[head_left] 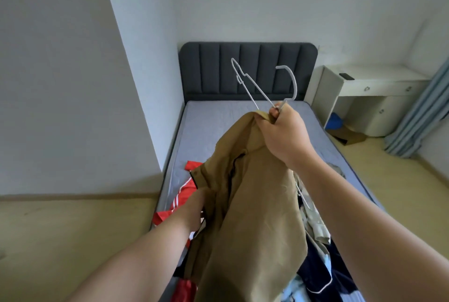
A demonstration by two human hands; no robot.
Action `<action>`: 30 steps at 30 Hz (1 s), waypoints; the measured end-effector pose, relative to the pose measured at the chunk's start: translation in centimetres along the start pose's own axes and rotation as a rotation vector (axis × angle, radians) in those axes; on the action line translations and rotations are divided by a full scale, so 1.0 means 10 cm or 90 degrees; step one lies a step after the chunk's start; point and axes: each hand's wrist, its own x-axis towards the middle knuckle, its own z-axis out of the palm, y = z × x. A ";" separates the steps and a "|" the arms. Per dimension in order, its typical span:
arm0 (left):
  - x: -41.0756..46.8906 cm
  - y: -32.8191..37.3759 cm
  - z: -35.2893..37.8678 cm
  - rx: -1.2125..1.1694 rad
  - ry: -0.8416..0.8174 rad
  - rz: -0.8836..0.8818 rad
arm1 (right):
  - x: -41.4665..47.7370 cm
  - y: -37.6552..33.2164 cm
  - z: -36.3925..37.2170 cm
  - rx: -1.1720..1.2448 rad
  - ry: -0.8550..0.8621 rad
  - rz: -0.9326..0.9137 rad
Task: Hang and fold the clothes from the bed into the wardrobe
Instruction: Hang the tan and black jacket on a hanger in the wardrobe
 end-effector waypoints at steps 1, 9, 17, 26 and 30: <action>0.00 -0.04 0.01 -0.001 -0.019 0.021 | 0.00 0.02 -0.04 0.004 0.009 0.009; 0.11 0.31 -0.42 0.025 -0.179 0.232 | 0.08 0.38 -0.49 -0.022 0.113 0.079; -0.39 1.00 -0.41 0.314 0.031 0.507 | 0.03 0.77 -0.51 -0.078 0.123 0.139; -0.90 1.37 -0.40 0.356 0.007 0.639 | -0.07 1.19 -0.32 -0.158 0.047 0.232; -0.94 1.46 -0.33 0.225 0.043 0.596 | -0.09 1.24 -0.24 -0.164 0.001 0.248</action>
